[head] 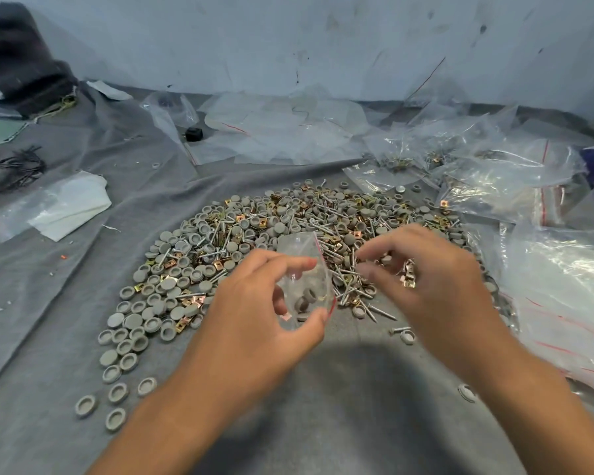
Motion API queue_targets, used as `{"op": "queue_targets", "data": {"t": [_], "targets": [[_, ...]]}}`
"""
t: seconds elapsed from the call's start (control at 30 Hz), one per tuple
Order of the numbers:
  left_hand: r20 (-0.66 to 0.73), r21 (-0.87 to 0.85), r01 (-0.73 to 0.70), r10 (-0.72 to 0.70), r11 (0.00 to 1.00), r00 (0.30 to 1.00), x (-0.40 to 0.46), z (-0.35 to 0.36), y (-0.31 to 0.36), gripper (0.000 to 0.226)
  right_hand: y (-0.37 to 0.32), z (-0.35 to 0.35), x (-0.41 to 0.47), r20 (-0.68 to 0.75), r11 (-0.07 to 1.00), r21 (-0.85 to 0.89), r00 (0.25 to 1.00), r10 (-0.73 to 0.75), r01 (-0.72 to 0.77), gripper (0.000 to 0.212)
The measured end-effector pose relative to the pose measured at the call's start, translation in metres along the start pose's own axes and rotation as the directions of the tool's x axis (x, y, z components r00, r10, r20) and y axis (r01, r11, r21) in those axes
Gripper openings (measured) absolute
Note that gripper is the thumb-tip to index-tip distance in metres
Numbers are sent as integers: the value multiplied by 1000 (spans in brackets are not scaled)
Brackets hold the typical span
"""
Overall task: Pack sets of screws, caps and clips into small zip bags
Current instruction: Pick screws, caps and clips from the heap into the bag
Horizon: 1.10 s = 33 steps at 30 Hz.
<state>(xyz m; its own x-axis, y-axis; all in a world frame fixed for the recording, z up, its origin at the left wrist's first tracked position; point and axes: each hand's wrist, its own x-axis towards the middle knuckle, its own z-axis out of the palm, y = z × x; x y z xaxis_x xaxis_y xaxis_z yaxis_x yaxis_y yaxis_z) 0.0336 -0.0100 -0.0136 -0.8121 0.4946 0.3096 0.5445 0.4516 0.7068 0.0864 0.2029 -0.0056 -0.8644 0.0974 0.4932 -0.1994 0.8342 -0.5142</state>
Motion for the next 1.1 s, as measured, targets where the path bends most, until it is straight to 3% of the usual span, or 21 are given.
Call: {"op": "queue_targets", "data": {"t": [0.03,0.1,0.17,0.2,0.4,0.7,0.9,0.97,1.03,1.1], "targets": [[-5,2,-3,3,1000,1000,0,0,0,43,13,-7,3,3,995,-48,996,87,-87,16],[-24,12,-8,8,1000,1000,0,-2,-1,37,42,-17,5,141,923,-256,933,331,-289,26],[-41,23,-14,15,1000,999,1,-2,-2,36,62,-18,3,298,822,-457,812,503,-341,30],[-40,24,-14,15,1000,999,1,-2,-2,36,67,-16,2,332,806,-477,778,534,-351,28],[-9,48,-25,26,999,1000,-1,-3,-4,43,72,-14,1,370,844,-393,777,509,-365,22],[15,80,-9,8,997,1000,-1,-5,-6,57,68,-22,-4,507,887,-412,757,412,-208,8],[29,94,-14,12,995,1000,-1,-7,-5,64,63,-23,-3,531,888,-409,737,418,-209,12],[37,106,-17,14,994,999,-2,-6,-4,66,60,-23,-2,497,898,-360,763,414,-253,13],[42,123,-26,21,992,999,-2,-6,-3,66,47,-22,-1,407,932,-192,839,360,-307,12],[53,142,-29,22,989,998,-2,-4,-2,67,23,-16,0,249,978,44,951,185,-202,10]]}}
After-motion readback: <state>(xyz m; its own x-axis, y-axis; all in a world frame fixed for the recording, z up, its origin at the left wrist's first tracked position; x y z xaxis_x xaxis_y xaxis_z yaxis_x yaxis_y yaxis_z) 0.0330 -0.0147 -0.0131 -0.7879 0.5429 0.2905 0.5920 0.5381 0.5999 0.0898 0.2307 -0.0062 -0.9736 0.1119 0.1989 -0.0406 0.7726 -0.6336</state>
